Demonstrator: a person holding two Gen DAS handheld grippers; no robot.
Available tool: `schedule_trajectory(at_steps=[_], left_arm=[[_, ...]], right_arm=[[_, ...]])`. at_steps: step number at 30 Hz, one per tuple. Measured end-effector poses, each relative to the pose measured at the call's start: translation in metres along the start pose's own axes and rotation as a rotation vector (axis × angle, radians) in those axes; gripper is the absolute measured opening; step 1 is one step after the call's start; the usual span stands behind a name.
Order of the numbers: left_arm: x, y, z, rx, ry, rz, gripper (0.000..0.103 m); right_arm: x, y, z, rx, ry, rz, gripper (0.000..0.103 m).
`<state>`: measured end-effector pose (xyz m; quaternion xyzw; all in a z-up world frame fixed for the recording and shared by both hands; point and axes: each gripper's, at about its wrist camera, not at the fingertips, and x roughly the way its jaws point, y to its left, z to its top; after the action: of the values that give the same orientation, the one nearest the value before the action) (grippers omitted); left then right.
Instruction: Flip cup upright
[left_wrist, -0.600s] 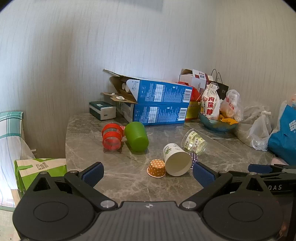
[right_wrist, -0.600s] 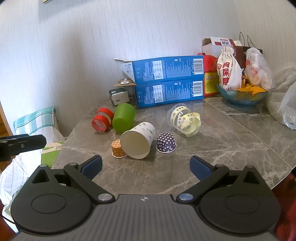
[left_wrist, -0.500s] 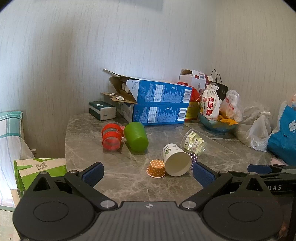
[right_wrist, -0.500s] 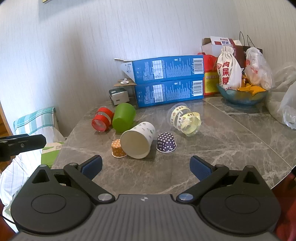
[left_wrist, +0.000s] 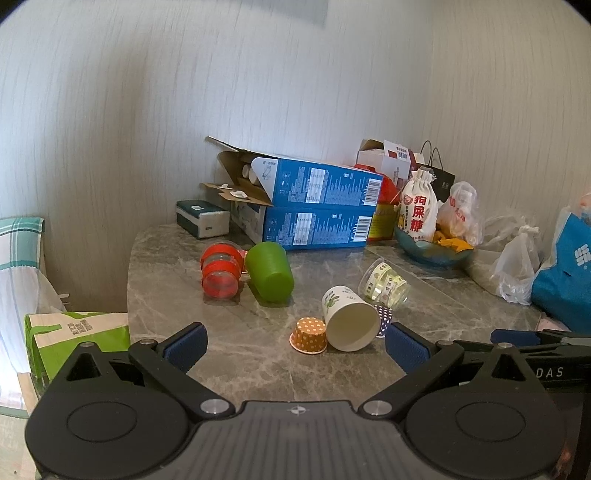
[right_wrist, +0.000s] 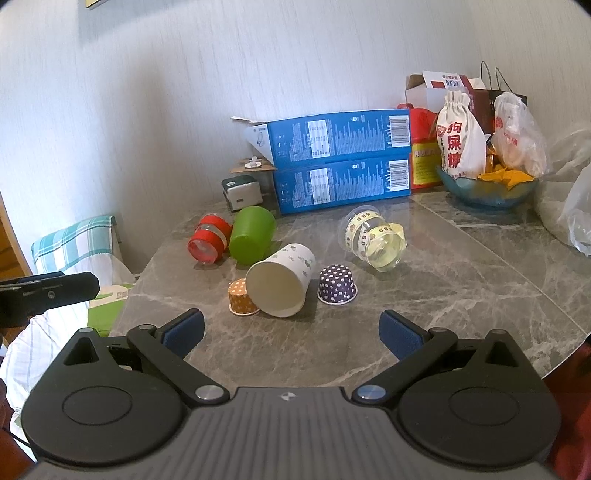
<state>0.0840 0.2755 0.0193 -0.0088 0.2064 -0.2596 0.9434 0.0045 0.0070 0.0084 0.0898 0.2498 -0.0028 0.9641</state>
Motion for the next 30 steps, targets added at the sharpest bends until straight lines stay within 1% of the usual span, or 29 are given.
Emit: schedule_trajectory(at_steps=[30], left_arm=[[0.0039,-0.0024,-0.0016,-0.002,0.009,-0.007,0.103]], right_arm=[[0.0039,-0.0005,0.0004,0.014,0.017,0.012,0.102]])
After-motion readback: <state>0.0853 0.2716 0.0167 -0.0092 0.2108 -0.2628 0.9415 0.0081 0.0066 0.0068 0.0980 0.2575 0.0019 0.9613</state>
